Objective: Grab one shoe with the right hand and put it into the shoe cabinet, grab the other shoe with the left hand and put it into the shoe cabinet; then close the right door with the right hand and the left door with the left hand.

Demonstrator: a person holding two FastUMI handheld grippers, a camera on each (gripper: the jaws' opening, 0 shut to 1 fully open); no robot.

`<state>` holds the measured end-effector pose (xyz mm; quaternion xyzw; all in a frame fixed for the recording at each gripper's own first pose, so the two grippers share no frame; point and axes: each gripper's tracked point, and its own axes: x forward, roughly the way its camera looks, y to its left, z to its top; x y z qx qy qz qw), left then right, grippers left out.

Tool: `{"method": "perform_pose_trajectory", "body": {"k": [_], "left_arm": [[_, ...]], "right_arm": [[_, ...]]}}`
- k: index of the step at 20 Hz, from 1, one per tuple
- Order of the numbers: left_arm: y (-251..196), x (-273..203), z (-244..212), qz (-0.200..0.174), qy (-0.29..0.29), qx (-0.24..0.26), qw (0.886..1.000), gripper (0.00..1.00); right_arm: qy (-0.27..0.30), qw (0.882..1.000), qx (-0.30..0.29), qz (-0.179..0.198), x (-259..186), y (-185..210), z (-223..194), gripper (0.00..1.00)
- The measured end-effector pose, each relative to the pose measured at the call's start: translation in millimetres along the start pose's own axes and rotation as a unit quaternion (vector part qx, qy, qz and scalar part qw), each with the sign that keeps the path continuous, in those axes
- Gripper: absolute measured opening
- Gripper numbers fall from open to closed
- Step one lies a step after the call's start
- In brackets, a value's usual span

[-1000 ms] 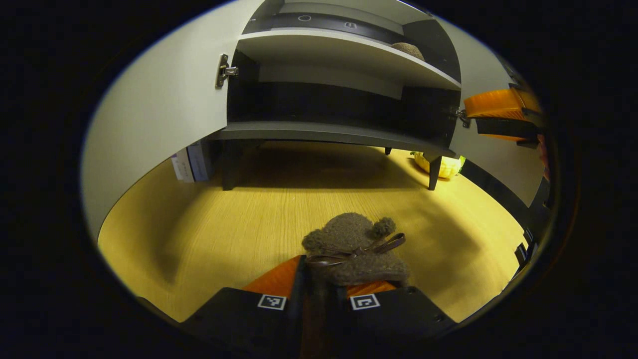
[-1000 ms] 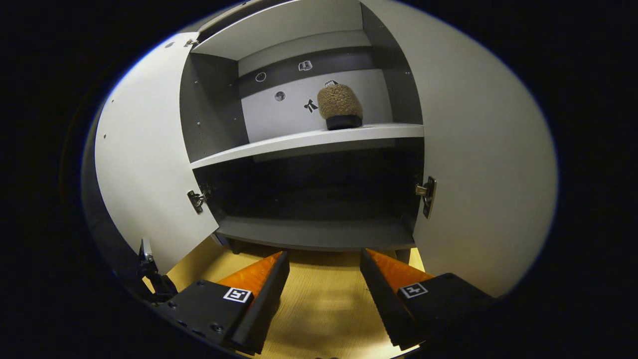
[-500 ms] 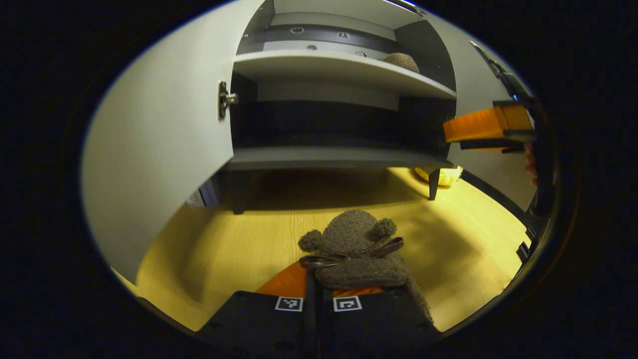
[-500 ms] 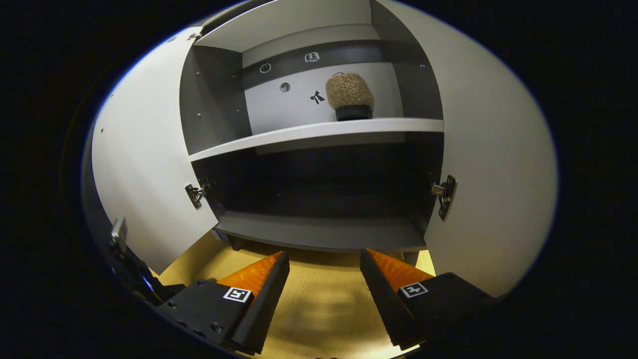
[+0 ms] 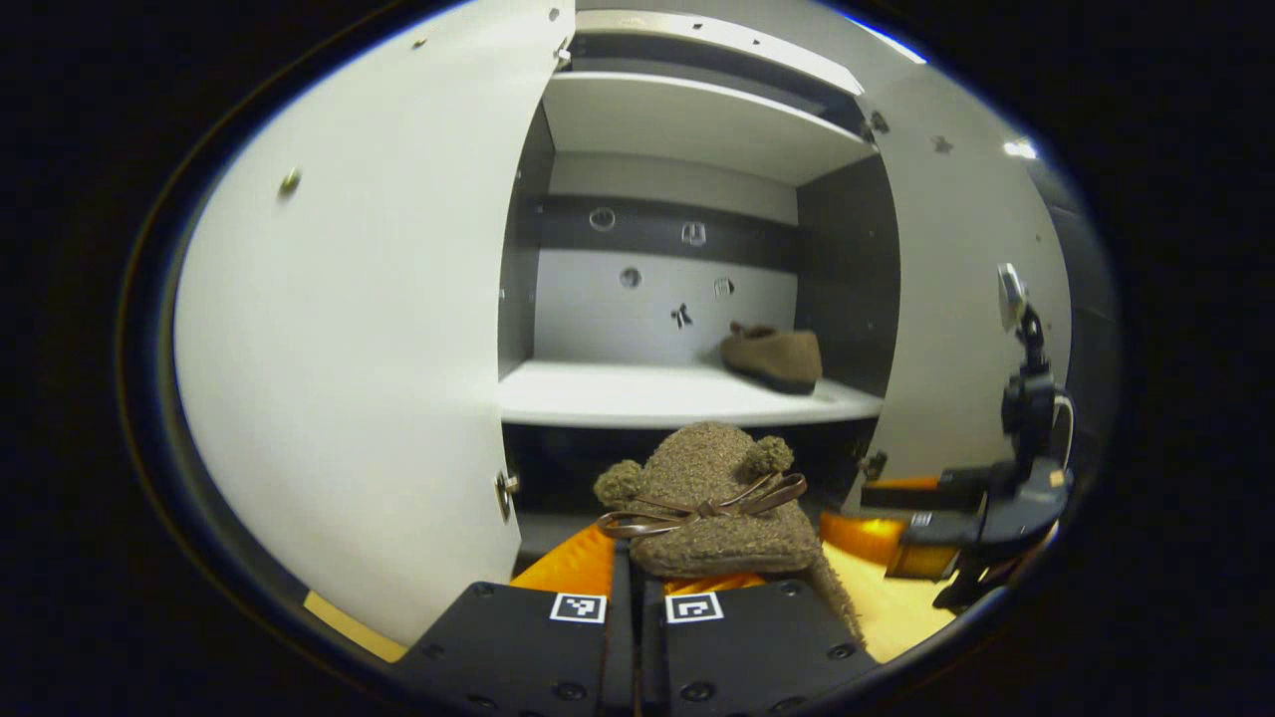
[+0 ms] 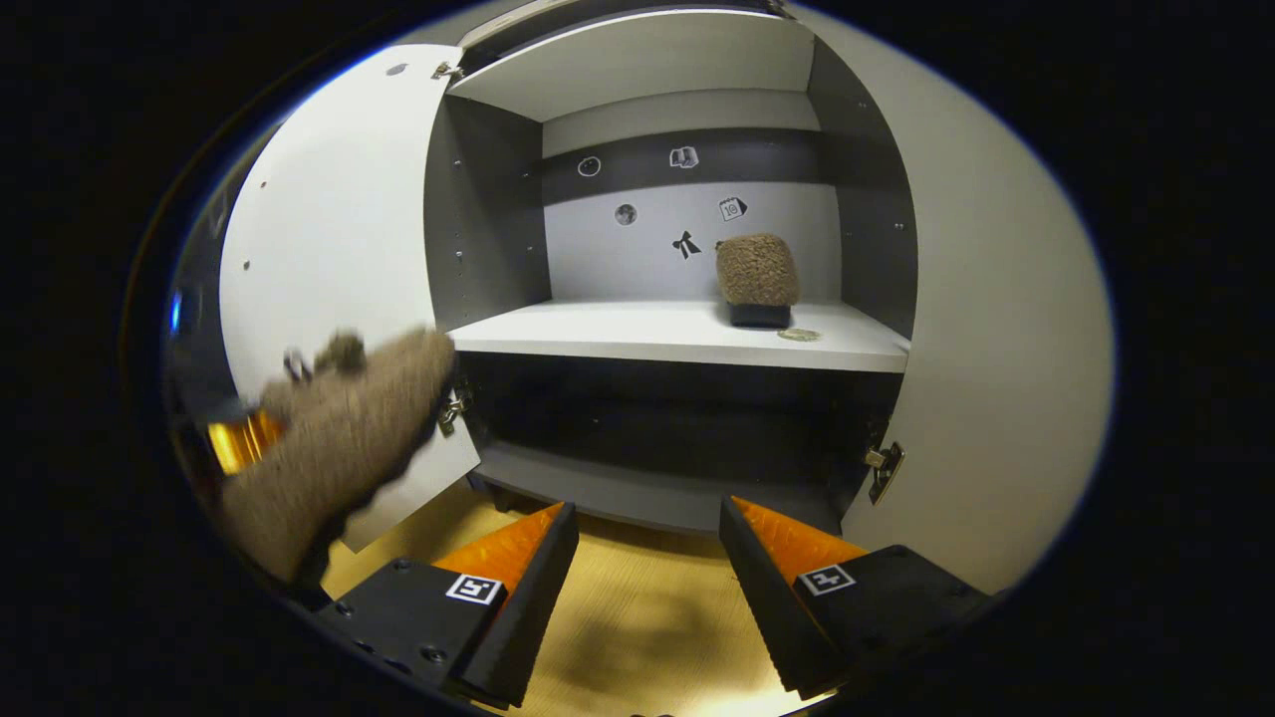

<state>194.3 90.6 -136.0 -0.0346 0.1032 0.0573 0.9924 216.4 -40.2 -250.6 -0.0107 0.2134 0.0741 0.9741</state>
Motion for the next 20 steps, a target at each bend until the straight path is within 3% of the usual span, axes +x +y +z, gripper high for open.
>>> {"method": "perform_pose_trajectory", "body": {"k": [4, 9, 12, 15, 20], "left_arm": [[-6, 17, 68, 0.000, -0.030, 0.004, 1.000, 0.07], [-13, 61, 118, 0.021, -0.041, 0.038, 0.998, 0.07], [-14, 98, 136, 0.019, -0.037, 0.029, 0.999, 0.07], [-6, 136, 151, 0.027, -0.032, 0.033, 0.999, 0.07], [2, 205, 154, 0.023, -0.008, 0.042, 0.999, 0.07]], "right_arm": [[0.007, 1.000, 0.001, 0.027, -18, 16, 11, 0.92], [-0.023, 0.997, -0.006, 0.075, -24, 25, 51, 0.92], [-0.032, 0.995, -0.029, 0.091, -12, 17, 67, 0.92], [-0.035, 0.993, -0.013, 0.109, -5, 14, 80, 0.92], [-0.012, 0.990, -0.023, 0.135, 16, 17, 75, 0.92]]}}
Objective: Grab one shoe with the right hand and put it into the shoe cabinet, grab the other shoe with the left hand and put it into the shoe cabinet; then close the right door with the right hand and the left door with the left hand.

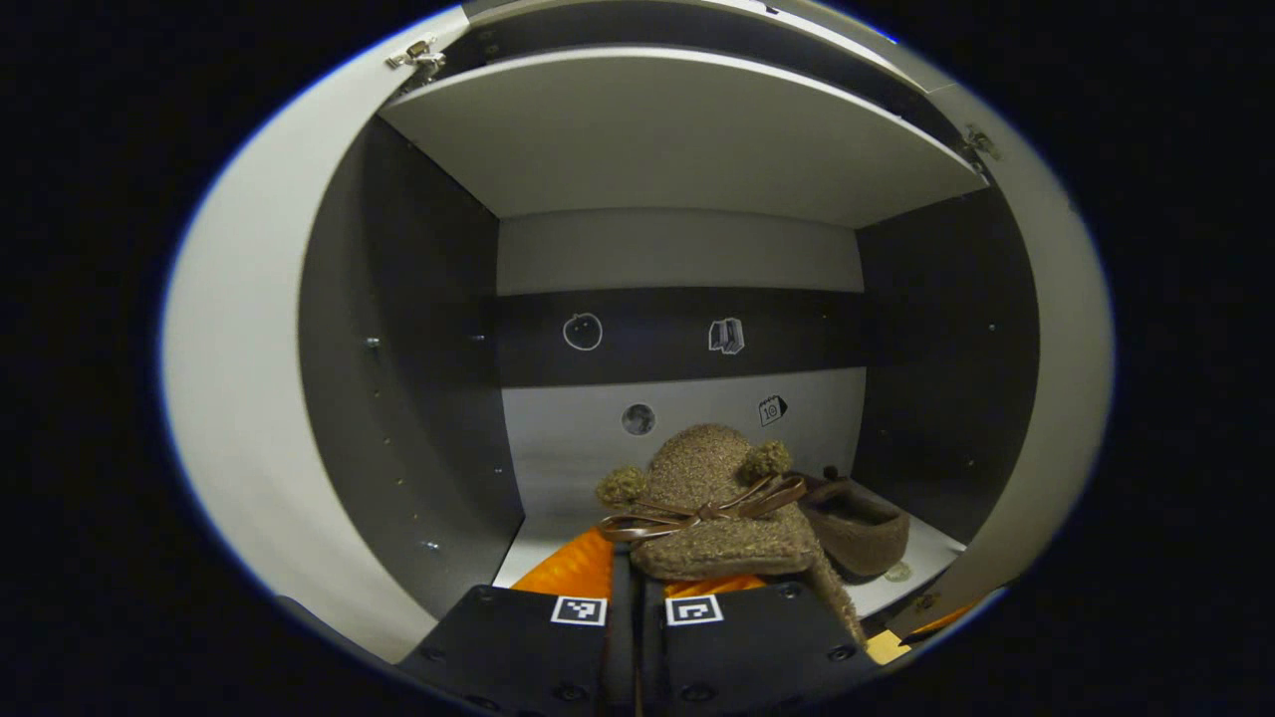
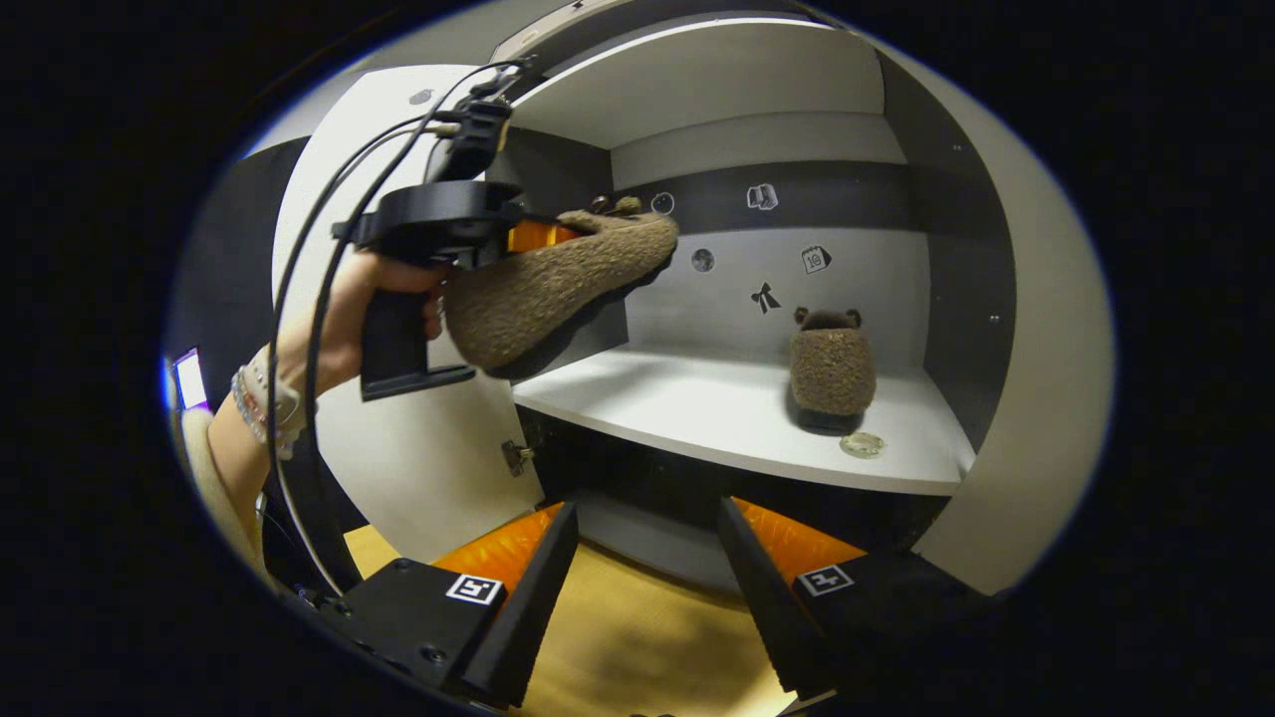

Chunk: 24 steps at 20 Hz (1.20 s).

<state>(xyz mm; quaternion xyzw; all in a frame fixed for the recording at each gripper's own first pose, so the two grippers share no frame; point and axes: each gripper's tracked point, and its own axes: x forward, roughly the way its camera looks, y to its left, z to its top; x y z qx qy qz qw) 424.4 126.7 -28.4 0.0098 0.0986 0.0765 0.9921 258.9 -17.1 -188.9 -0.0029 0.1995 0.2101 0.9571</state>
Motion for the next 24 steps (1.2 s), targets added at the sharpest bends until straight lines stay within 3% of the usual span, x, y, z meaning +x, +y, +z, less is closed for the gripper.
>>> {"method": "perform_pose_trajectory", "body": {"k": [4, 8, 14, 19, 20, 22, 23, 24], "left_arm": [[11, 59, -15, -0.002, 0.027, -0.021, 0.999, 0.07], [25, 100, -40, 0.020, 0.067, 0.022, 0.997, 0.07], [8, 122, -64, -0.012, 0.092, 0.016, 0.996, 0.09], [11, 117, -66, -0.008, 0.087, -0.006, 0.996, 0.19], [11, 115, -66, -0.009, 0.084, -0.008, 0.996, 0.25], [9, 109, -65, -0.014, 0.078, -0.015, 0.997, 0.23], [9, 108, -70, -0.012, 0.084, -0.016, 0.996, 0.38], [11, 105, -75, -0.006, 0.087, -0.014, 0.996, 0.39]], "right_arm": [[0.019, 1.000, -0.006, 0.004, 4, -3, -11, 0.92], [0.036, 0.999, 0.001, 0.002, 3, -6, -19, 0.92], [0.051, 0.999, 0.009, -0.013, 6, -18, -26, 0.92], [0.060, 0.998, 0.007, -0.017, 6, -21, -32, 0.92], [0.063, 0.998, 0.008, -0.016, 7, -20, -34, 0.92], [0.066, 0.998, 0.011, -0.011, 7, -17, -36, 0.92], [0.066, 0.998, 0.011, -0.010, 8, -15, -36, 0.92], [0.066, 0.998, 0.010, -0.008, 7, -14, -36, 0.92]]}}
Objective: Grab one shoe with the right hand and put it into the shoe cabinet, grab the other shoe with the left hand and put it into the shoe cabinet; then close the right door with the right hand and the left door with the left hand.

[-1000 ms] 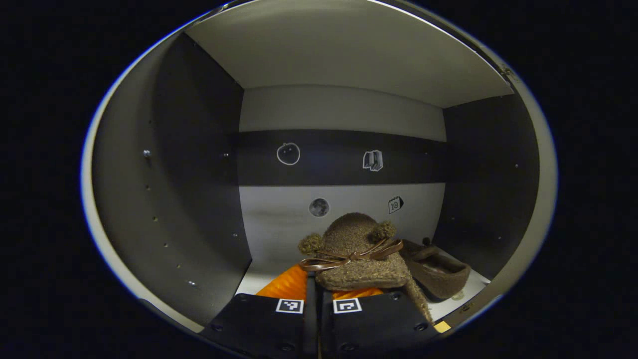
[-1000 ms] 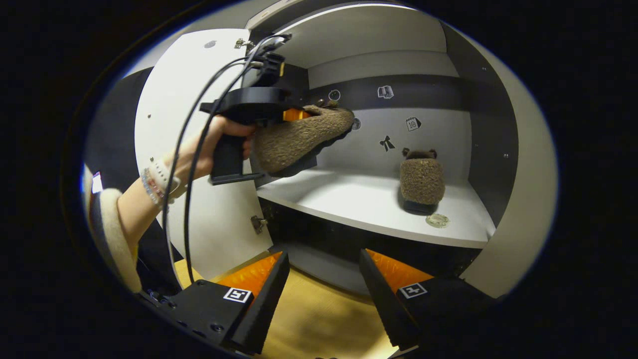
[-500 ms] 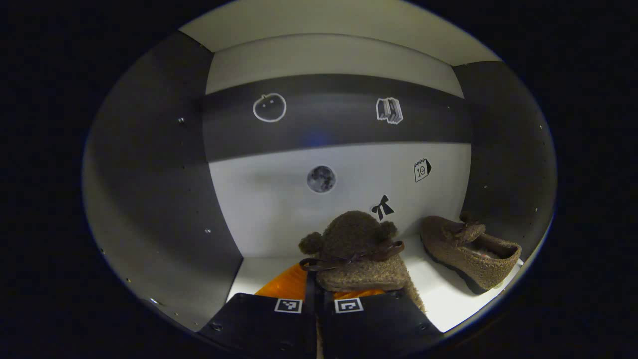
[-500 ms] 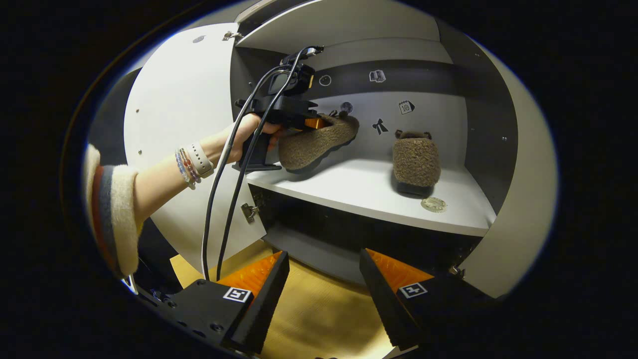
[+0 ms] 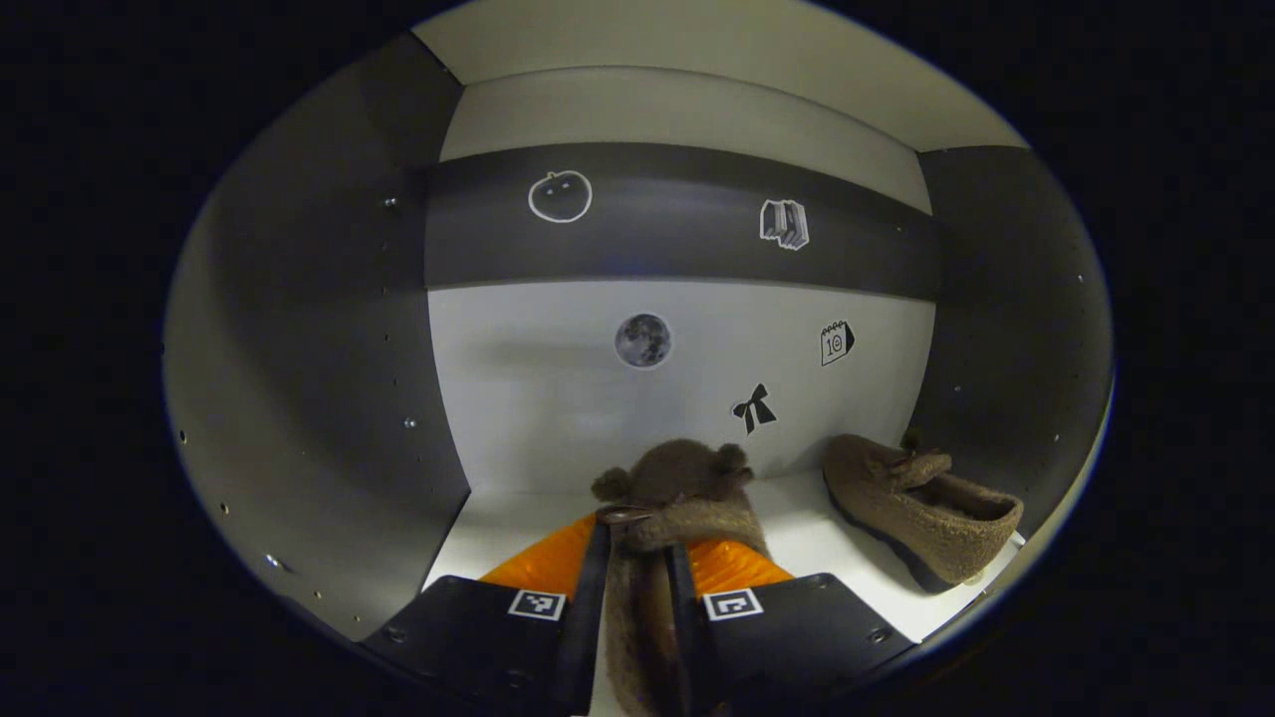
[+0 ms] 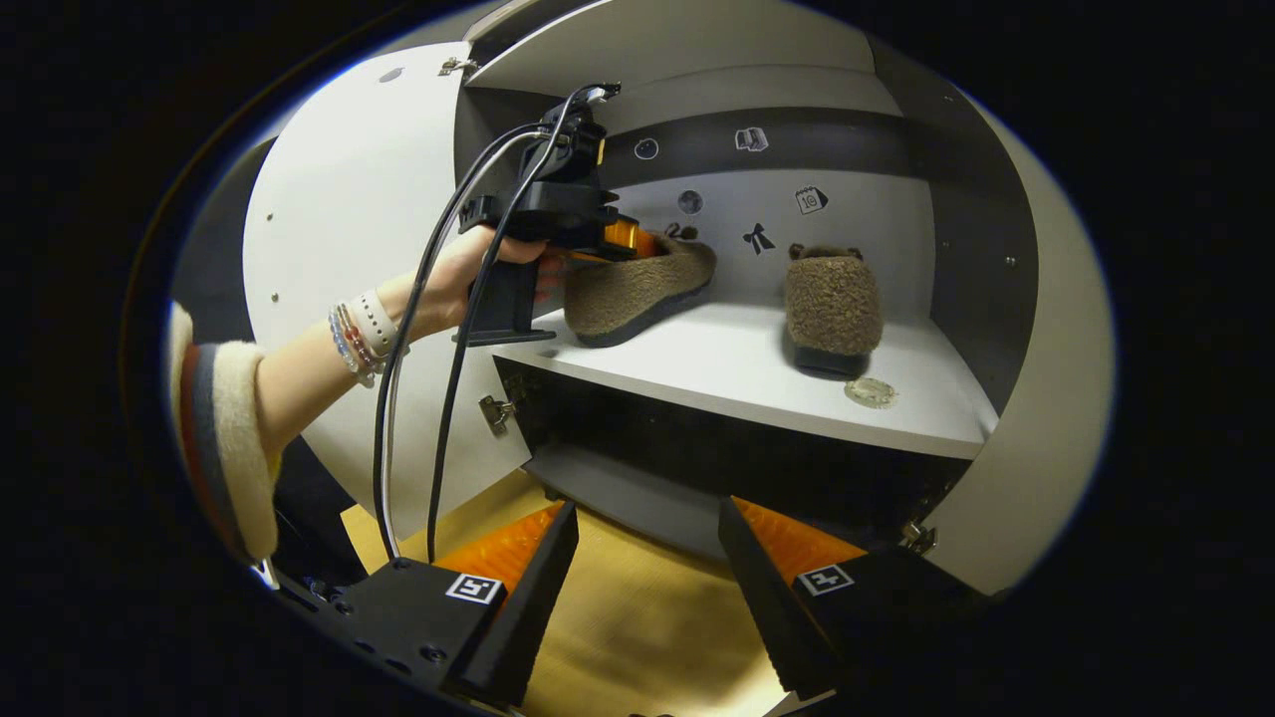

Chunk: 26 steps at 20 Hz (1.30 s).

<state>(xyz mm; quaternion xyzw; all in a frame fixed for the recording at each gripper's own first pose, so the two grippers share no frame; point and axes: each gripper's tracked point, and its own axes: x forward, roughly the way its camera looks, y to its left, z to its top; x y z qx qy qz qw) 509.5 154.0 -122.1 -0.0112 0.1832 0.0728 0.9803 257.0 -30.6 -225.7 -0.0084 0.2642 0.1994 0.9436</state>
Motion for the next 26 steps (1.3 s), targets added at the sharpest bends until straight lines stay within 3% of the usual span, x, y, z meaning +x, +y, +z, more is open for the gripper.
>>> {"method": "perform_pose_trajectory", "body": {"k": [8, 13, 14, 16, 19, 23, 26], "left_arm": [[-1, -56, 14, 0.005, -0.056, -0.020, 0.998, 0.43], [-15, -154, 32, -0.014, -0.112, -0.021, 0.993, 0.48], [-19, -177, 35, -0.019, -0.123, -0.020, 0.992, 0.54], [-24, -220, 37, -0.028, -0.138, -0.016, 0.990, 0.52], [-32, -297, 32, -0.051, -0.149, -0.018, 0.987, 0.46], [-24, -395, 9, -0.069, -0.152, 0.006, 0.986, 0.52], [-11, -456, -9, -0.075, -0.146, 0.033, 0.986, 0.59]], "right_arm": [[-0.005, 1.000, -0.006, -0.004, -11, 5, -1, 0.92], [-0.026, 0.999, -0.021, -0.007, -30, 27, 9, 0.92], [-0.032, 0.999, -0.024, -0.009, -36, 33, 11, 0.92], [-0.048, 0.998, -0.025, -0.014, -51, 45, 20, 0.92], [-0.094, 0.995, -0.023, -0.037, -90, 62, 47, 0.92], [-0.178, 0.981, -0.044, -0.061, -166, 95, 81, 0.91], [-0.209, 0.972, -0.042, -0.097, -225, 102, 85, 0.91]]}}
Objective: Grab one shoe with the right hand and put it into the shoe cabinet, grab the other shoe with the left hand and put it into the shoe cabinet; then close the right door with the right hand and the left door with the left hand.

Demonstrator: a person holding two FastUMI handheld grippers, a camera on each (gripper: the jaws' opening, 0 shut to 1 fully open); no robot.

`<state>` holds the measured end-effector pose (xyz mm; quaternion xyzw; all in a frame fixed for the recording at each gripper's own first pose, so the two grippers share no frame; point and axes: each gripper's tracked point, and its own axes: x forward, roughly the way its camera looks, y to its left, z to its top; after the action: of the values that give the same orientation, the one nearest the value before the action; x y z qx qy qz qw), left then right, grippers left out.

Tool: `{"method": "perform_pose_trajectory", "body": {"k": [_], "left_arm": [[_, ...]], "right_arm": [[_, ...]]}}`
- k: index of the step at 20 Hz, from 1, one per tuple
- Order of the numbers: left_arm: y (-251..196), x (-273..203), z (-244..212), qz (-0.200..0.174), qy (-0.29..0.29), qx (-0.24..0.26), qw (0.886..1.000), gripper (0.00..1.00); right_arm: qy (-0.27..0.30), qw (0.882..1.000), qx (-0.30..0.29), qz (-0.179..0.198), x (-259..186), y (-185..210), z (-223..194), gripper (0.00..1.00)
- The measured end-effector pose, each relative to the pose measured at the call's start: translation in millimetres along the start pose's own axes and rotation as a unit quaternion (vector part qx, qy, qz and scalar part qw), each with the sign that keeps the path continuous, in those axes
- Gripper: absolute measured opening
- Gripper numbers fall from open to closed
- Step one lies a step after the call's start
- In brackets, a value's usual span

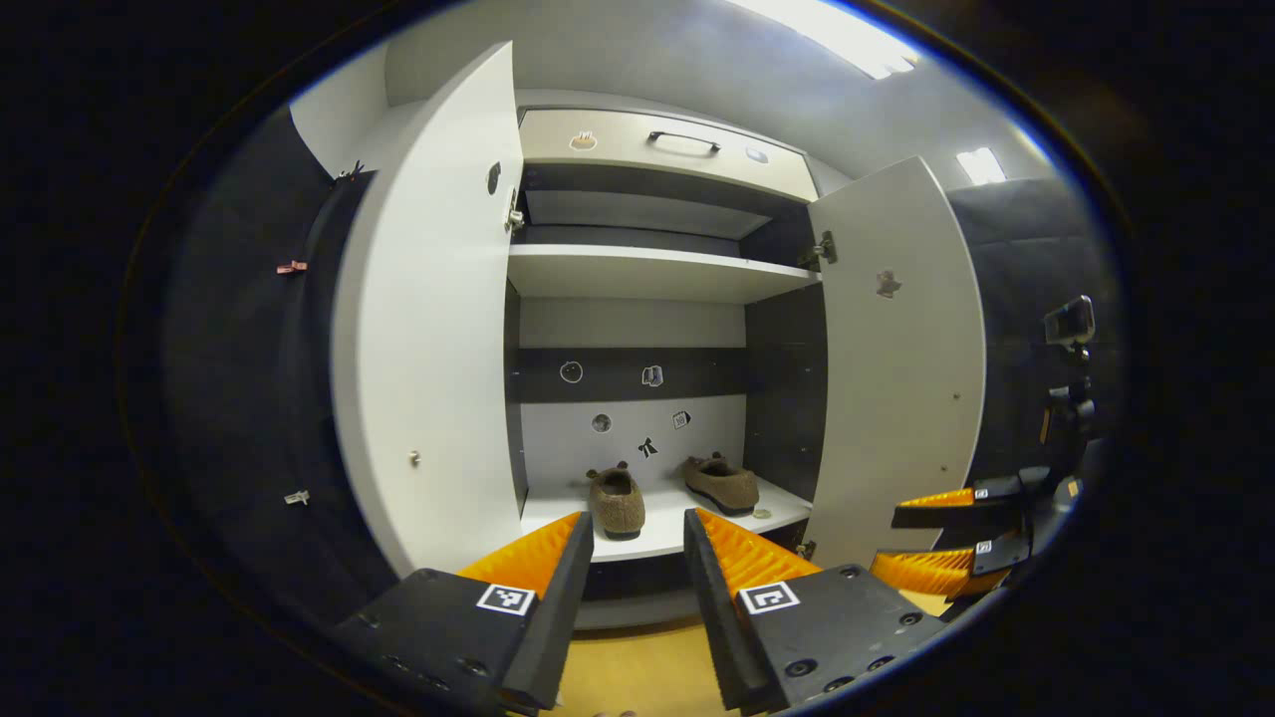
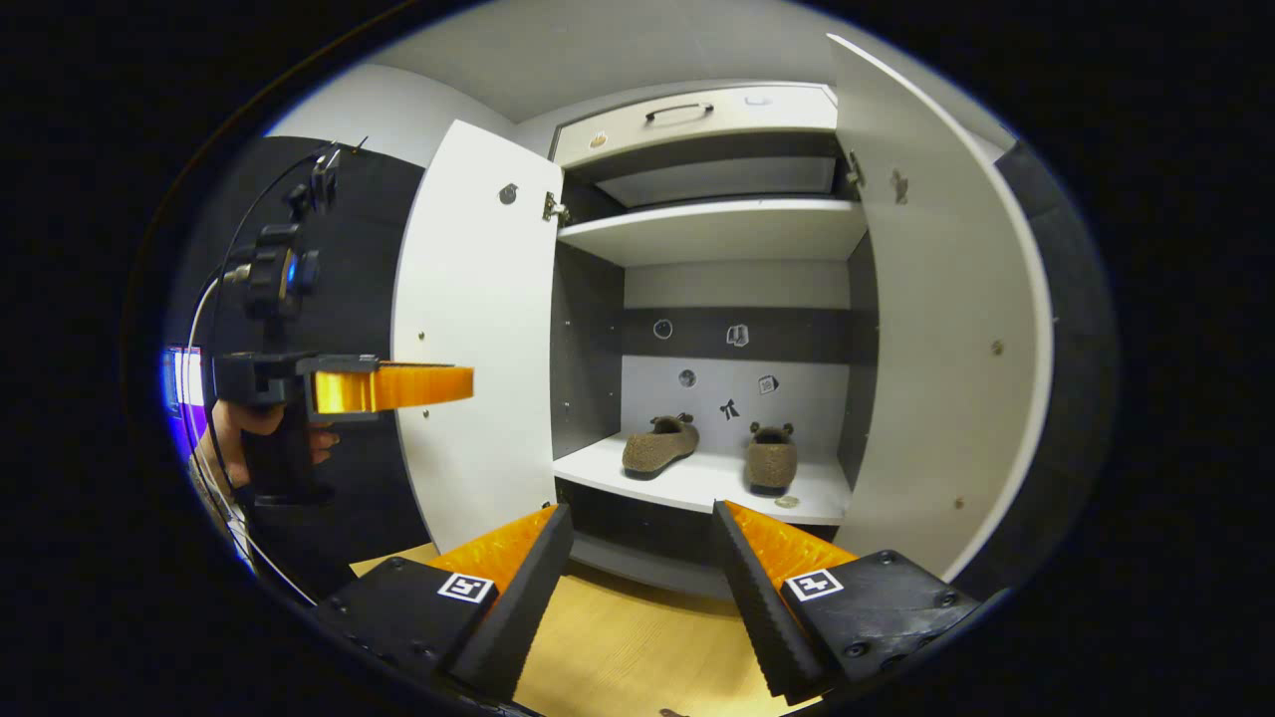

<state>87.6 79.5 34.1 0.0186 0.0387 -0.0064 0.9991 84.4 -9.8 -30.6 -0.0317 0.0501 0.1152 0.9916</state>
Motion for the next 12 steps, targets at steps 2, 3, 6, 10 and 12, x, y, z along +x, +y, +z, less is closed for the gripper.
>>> {"method": "perform_pose_trajectory", "body": {"k": [2, 3, 6, 10, 12], "left_arm": [[2, -33, -3, -0.010, 0.004, -0.005, 1.000, 0.70], [3, -47, -4, -0.017, 0.004, -0.010, 1.000, 0.76], [23, -74, -9, -0.006, 0.003, -0.010, 1.000, 0.96], [60, -97, -12, 0.048, 0.001, 0.002, 0.999, 0.97], [77, -106, -10, 0.076, -0.002, 0.003, 0.997, 0.97]], "right_arm": [[-0.005, 0.999, 0.006, -0.041, -28, -20, 10, 0.92], [-0.009, 0.998, 0.007, -0.067, -40, -36, 13, 0.92], [-0.020, 0.988, 0.007, -0.150, -73, -97, 18, 0.92], [-0.031, 0.975, 0.003, -0.218, -85, -166, 23, 0.92], [-0.035, 0.972, -0.002, -0.234, -78, -194, 26, 0.92]]}}
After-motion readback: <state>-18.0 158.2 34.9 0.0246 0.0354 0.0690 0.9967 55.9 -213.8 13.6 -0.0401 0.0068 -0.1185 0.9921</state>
